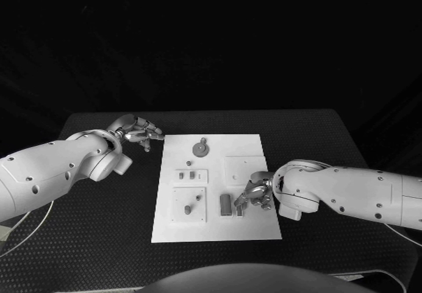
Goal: Assemble the parts on the task board
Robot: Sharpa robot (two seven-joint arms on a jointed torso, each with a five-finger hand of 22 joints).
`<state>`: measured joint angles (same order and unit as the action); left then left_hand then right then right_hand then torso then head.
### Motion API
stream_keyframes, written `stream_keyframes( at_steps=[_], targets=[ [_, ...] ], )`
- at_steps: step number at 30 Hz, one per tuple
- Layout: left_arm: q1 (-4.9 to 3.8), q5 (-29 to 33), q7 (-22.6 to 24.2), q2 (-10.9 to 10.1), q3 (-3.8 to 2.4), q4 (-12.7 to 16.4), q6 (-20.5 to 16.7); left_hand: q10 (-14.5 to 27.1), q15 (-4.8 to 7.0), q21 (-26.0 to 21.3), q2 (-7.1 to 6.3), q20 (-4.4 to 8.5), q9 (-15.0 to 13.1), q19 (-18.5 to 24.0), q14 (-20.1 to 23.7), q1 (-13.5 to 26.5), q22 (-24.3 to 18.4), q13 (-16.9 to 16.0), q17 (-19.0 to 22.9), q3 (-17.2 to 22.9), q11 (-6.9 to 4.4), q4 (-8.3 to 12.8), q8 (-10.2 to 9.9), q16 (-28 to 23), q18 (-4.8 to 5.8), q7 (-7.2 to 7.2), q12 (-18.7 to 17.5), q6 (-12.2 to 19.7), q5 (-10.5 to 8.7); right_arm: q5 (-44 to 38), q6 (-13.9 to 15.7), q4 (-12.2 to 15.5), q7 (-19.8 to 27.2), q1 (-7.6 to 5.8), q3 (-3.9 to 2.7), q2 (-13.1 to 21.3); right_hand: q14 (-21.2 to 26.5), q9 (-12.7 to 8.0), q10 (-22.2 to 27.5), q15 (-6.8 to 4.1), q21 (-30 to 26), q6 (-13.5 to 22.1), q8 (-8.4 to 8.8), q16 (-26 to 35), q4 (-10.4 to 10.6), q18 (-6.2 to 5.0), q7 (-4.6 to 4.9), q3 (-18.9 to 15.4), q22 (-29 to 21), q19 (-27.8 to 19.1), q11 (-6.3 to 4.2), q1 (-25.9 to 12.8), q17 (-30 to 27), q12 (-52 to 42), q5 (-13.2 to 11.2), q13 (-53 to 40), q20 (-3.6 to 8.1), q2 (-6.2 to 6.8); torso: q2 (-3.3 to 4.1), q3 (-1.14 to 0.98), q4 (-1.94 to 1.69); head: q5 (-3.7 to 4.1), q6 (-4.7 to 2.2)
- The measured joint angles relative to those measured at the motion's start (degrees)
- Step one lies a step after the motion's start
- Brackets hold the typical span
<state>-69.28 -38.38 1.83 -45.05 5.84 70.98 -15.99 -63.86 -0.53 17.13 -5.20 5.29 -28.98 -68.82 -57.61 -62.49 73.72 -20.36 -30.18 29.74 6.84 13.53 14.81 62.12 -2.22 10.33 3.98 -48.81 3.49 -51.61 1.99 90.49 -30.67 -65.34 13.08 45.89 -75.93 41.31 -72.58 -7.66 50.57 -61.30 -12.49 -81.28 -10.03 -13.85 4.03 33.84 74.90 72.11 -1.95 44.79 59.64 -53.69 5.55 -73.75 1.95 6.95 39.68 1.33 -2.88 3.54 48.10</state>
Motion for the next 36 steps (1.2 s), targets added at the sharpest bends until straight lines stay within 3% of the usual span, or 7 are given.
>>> stream_keyframes(
  at_steps=[14,21,23,27,30,33,36],
  targets=[
    [0.0,0.0,0.0,0.0,0.0,0.0,0.0,0.0,0.0,0.0,0.0,-0.09,0.1,0.1,0.0,0.0,0.0,0.0,0.0,0.0,-0.01,0.0,0.0,0.0,0.0,-0.05,0.0,0.0,0.0,-1.3,-0.6,0.5,0.6,0.01,0.0,1.5,0.1,0.0,0.0,0.09,-0.1,0.1,0.08,0.0,0.0,0.01,0.13,0.0,0.0,0.1,0.0,0.3,-0.1,0.0,0.0,0.0,0.08,0.38,-0.01,0.02,-0.02,0.02,-0.14],
    [0.0,0.2,0.1,0.1,0.0,-0.3,0.0,0.0,0.0,0.0,0.0,-0.1,0.0,0.1,0.0,0.0,0.1,0.0,0.0,0.0,-0.01,0.0,0.0,0.0,-0.01,-0.06,0.0,0.0,0.0,-2.6,0.1,1.2,4.1,-0.27,-0.07,3.7,0.2,0.0,0.0,-0.01,-0.1,0.2,0.2,0.5,0.1,0.01,0.19,0.1,0.0,-0.1,0.0,0.5,-0.7,0.0,0.0,0.0,0.2,1.39,-0.02,-0.05,0.03,-0.06,-0.87],
    [0.0,0.9,0.4,0.2,0.0,-0.4,-0.2,0.0,0.0,-0.2,0.0,-0.1,0.0,0.1,0.0,0.0,0.1,-0.1,0.0,0.0,-0.01,0.0,0.0,0.0,-0.01,-0.06,0.0,0.0,0.0,-2.8,0.4,0.7,6.4,-1.04,-0.16,3.8,0.5,0.0,0.2,-0.05,-0.1,0.6,0.59,0.6,0.1,0.01,0.38,0.4,0.0,-0.2,0.21,0.6,-0.9,0.0,0.0,0.0,0.32,1.59,-0.05,-0.08,0.04,-0.06,-1.43],
    [0.0,4.8,2.4,0.6,0.0,-1.3,-0.7,-0.1,0.0,-0.5,0.0,-0.1,0.0,0.1,0.0,0.0,0.1,-0.3,0.0,0.0,-0.13,0.0,0.3,-0.3,-0.01,0.11,0.0,-0.1,0.0,-2.2,1.7,-2.6,13.8,-2.79,-1.39,3.3,1.3,-0.2,0.7,0.25,-0.5,1.5,1.23,1.5,-0.2,0.01,0.5,1.0,0.0,-0.3,0.67,0.9,-2.4,0.0,0.0,0.0,0.43,1.88,-0.16,-0.13,0.14,0.14,-3.14],
    [0.0,9.8,4.9,1.3,0.01,-2.4,-1.1,-0.7,0.12,-1.0,0.0,-0.1,0.0,0.1,0.1,0.0,0.1,-0.5,0.0,0.0,-0.58,-0.3,0.7,-0.8,-0.02,-0.05,0.4,-0.4,0.0,0.2,3.5,-6.7,20.4,-3.23,-3.06,2.2,3.3,-0.3,2.4,1.02,-1.8,3.1,1.96,3.1,-1.0,0.03,1.25,1.3,0.0,-2.2,1.39,2.1,-4.2,0.7,0.0,0.0,0.2,1.07,-0.34,-0.13,0.2,0.36,-4.69],
    [-0.02,15.4,7.2,1.7,0.01,-3.9,-1.3,-1.7,0.38,-2.7,0.24,-0.33,0.0,1.6,1.3,0.6,-0.7,-0.7,1.0,0.2,-0.55,-0.5,1.1,-2.9,-0.11,-0.38,0.7,-1.2,0.0,2.7,5.7,-12.3,26.8,-3.79,-4.13,0.0,5.3,-0.1,5.0,1.54,-3.6,5.1,2.54,5.4,-2.4,0.03,1.8,1.3,0.0,-4.4,1.95,3.5,-5.4,2.7,0.0,1.2,-0.44,-0.33,-0.72,-0.2,0.3,0.26,-6.34],
    [-0.54,20.4,8.7,2.5,0.05,-6.6,-1.0,-2.0,-0.95,-7.0,0.22,-1.31,0.0,5.5,4.0,1.6,-3.8,-0.7,3.5,0.7,-0.26,-1.0,1.1,-8.6,-0.94,-0.4,0.6,-1.4,0.0,6.0,7.4,-18.9,32.0,-4.12,-5.35,-3.2,8.5,0.1,8.4,2.42,-6.8,7.0,2.88,9.4,-2.9,0.03,3.12,1.6,-1.0,-7.9,2.59,3.9,-7.0,6.3,0.0,3.8,-1.62,-0.69,-1.4,-0.36,0.5,-0.18,-7.93]
  ],
)
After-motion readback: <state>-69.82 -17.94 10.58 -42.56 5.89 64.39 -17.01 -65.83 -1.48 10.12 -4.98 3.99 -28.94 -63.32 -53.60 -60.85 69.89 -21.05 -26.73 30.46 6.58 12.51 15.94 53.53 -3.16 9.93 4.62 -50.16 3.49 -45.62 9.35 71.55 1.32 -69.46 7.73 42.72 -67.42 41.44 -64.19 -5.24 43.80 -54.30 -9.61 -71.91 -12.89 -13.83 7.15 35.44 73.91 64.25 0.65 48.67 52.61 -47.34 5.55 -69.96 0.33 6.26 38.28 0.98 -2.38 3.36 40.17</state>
